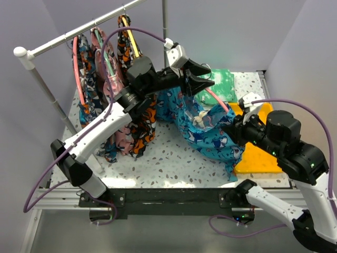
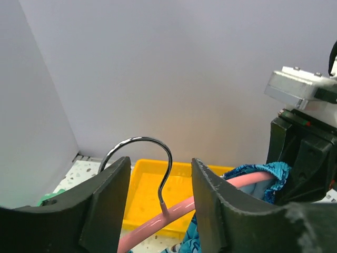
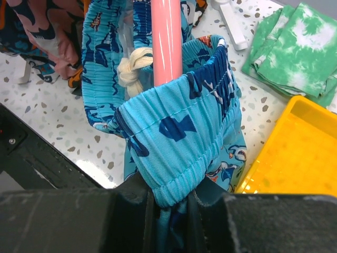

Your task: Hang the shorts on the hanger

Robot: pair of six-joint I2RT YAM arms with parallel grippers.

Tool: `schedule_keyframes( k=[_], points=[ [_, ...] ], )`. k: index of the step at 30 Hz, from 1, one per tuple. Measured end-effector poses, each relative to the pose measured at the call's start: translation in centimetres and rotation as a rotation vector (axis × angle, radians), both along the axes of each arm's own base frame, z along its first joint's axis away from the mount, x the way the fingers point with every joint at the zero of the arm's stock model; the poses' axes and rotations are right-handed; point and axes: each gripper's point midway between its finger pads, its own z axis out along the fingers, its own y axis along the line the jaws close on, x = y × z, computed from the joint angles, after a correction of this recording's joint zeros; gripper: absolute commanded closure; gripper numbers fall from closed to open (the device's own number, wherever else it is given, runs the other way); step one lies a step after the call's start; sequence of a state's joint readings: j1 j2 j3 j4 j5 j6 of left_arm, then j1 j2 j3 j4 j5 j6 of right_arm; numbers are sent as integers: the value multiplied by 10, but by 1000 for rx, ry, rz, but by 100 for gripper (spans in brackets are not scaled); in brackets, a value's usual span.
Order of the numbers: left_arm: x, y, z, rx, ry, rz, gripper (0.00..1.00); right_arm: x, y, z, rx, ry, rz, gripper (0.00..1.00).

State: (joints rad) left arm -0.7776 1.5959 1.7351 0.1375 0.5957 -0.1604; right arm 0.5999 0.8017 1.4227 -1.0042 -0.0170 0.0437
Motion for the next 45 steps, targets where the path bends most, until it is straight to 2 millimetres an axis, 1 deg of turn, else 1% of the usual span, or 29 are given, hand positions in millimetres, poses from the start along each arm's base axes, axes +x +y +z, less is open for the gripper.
schedule_keyframes(
  k=[1, 3, 4, 6, 7, 10, 13, 16, 19, 23, 25, 27, 29, 33, 36, 41, 44, 45],
  points=[
    [0, 3, 4, -9, -1, 12, 36, 0, 0, 0, 6, -2, -2, 100],
    [-2, 7, 9, -20, -4, 30, 31, 1, 1, 0, 15, 0, -6, 100],
    [-2, 9, 10, -22, -2, 38, 27, 1, 1, 1, 21, -4, -9, 100],
    [-2, 12, 10, -25, 2, 52, 23, 2, 2, 3, 28, -11, -12, 100],
    [-3, 14, 8, -23, 6, 58, 20, 3, 2, 3, 30, -12, -12, 100],
    [-4, 17, 2, -16, 24, 81, 13, 5, 3, 4, 34, -14, -14, 100],
    [-6, 23, -9, 1, 50, 104, 10, 7, 5, 4, 34, -14, -14, 100],
    [-13, 31, -14, 7, 65, 122, 9, 10, 7, 4, 32, -13, -17, 100],
    [-25, 40, -10, -3, 72, 127, 10, 16, 10, 2, 22, -2, -20, 100],
    [-44, 54, 0, -34, 73, 136, 10, 31, 17, 6, 6, 11, -33, 100],
    [-54, 60, 0, -43, 82, 138, 10, 41, 23, 10, -1, 17, -33, 100],
    [-63, 65, -5, -44, 95, 143, 11, 52, 31, 13, -9, 22, -32, 100],
    [-69, 69, -13, -38, 108, 151, 11, 63, 37, 17, -18, 20, -31, 100],
    [-77, 77, -39, -2, 148, 172, 11, 88, 52, 29, -32, 7, -28, 100],
    [-79, 81, -60, 25, 176, 192, 12, 109, 66, 37, -42, -12, -20, 100],
    [-81, 78, -99, 88, 224, 209, 12, 142, 86, 47, -63, -49, -4, 100],
    [-83, 76, -129, 139, 256, 217, 12, 165, 98, 56, -78, -81, -6, 100],
    [-84, 76, -136, 152, 263, 218, 12, 173, 102, 58, -80, -93, -7, 100]
  ],
)
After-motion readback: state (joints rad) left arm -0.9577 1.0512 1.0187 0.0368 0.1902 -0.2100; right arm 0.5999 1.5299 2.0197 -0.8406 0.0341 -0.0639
